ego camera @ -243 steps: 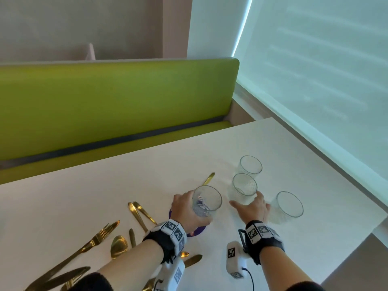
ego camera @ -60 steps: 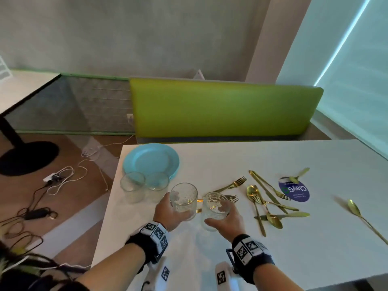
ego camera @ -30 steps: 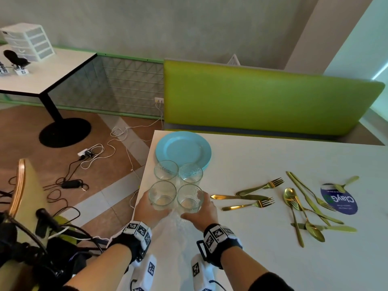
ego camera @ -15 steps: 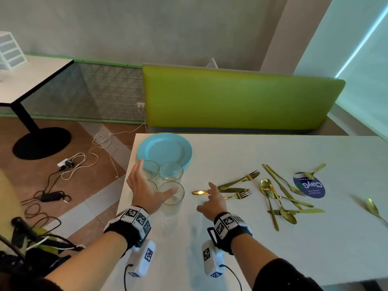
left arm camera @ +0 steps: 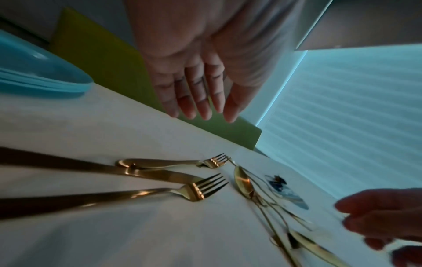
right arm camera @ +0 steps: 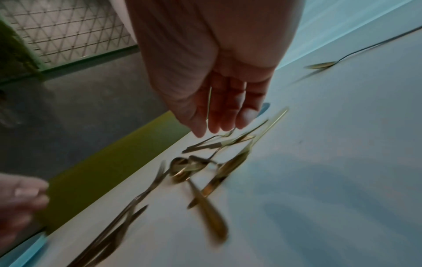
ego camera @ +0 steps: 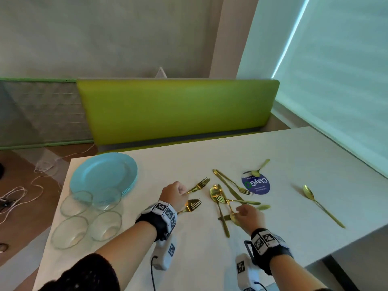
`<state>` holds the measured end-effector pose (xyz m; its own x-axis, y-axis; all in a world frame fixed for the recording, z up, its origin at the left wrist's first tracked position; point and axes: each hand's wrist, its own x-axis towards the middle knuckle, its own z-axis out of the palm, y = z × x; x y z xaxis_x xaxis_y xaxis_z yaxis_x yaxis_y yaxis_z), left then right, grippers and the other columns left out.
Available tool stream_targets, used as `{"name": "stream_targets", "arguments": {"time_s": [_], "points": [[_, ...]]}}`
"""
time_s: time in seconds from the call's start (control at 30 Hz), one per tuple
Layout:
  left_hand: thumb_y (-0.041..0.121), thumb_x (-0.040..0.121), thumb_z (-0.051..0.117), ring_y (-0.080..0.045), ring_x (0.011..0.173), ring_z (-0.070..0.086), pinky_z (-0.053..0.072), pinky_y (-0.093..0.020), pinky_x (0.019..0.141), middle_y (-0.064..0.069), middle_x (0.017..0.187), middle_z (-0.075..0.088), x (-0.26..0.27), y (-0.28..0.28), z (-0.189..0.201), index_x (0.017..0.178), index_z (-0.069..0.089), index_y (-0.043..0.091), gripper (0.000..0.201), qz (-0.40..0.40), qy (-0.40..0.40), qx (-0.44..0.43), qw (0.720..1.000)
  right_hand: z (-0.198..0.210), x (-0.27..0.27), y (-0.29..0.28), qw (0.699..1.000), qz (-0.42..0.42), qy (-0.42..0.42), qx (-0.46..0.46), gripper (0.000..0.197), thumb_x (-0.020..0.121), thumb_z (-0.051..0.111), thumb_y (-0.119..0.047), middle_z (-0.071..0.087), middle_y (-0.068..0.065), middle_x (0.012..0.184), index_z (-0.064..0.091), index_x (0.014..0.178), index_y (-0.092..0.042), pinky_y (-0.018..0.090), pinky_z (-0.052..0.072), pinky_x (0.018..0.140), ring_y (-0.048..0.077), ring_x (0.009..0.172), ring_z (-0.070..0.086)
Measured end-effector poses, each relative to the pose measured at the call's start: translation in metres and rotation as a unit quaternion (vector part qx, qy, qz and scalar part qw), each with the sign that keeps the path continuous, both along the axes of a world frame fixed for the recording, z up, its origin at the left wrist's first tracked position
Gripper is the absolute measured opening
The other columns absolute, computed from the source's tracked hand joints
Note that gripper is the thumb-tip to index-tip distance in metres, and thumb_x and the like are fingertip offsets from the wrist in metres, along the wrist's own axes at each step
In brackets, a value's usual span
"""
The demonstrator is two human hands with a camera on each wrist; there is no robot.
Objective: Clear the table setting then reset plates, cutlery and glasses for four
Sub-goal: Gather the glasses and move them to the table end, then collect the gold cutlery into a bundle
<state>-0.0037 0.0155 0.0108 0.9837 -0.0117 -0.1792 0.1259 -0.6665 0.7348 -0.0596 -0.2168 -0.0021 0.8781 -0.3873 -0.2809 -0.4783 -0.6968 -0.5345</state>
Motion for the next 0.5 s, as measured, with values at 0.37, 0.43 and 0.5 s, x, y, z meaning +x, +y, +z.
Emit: {"name": "stream_targets", "arguments": {"time_s": [0.37, 0.43, 0.5], "points": [[0.011, 0.090, 0.043, -0.028, 0.106, 0.062, 0.051, -0.032, 0.085, -0.011, 0.112, 0.066, 0.071, -0.051, -0.052, 0.106, 0.066, 0.008, 0.028, -0.034, 0.093, 0.253, 0.962, -0.020, 0.045, -0.113, 1.000, -0.008, 0.006, -0.011, 0.021, 0.083, 0.059, -0.007, 0.071, 0.005, 0.106, 0.071, 0.099, -0.013, 0.018, 0.041, 0.084, 0.021, 0.101, 0.063], [0.010, 0.090, 0.043, -0.027, 0.107, 0.061, 0.050, -0.032, 0.086, -0.010, 0.113, 0.066, 0.073, -0.053, -0.057, 0.107, 0.065, 0.009, 0.028, -0.034, 0.110, 0.280, 0.953, -0.023, 0.054, -0.120, 1.000, 0.002, 0.012, -0.012, 0.021, 0.084, 0.058, -0.007, 0.071, 0.004, 0.106, 0.071, 0.100, -0.014, 0.018, 0.042, 0.085, 0.020, 0.100, 0.063], [0.007, 0.089, 0.043, -0.027, 0.106, 0.061, 0.050, -0.032, 0.086, -0.010, 0.112, 0.066, 0.075, -0.056, -0.060, 0.107, 0.065, 0.010, 0.029, -0.026, 0.121, 0.293, 0.948, -0.027, 0.063, -0.124, 1.000, 0.021, 0.020, -0.012, 0.021, 0.085, 0.058, -0.009, 0.071, 0.004, 0.106, 0.071, 0.101, -0.014, 0.017, 0.041, 0.081, 0.019, 0.096, 0.063]]}}
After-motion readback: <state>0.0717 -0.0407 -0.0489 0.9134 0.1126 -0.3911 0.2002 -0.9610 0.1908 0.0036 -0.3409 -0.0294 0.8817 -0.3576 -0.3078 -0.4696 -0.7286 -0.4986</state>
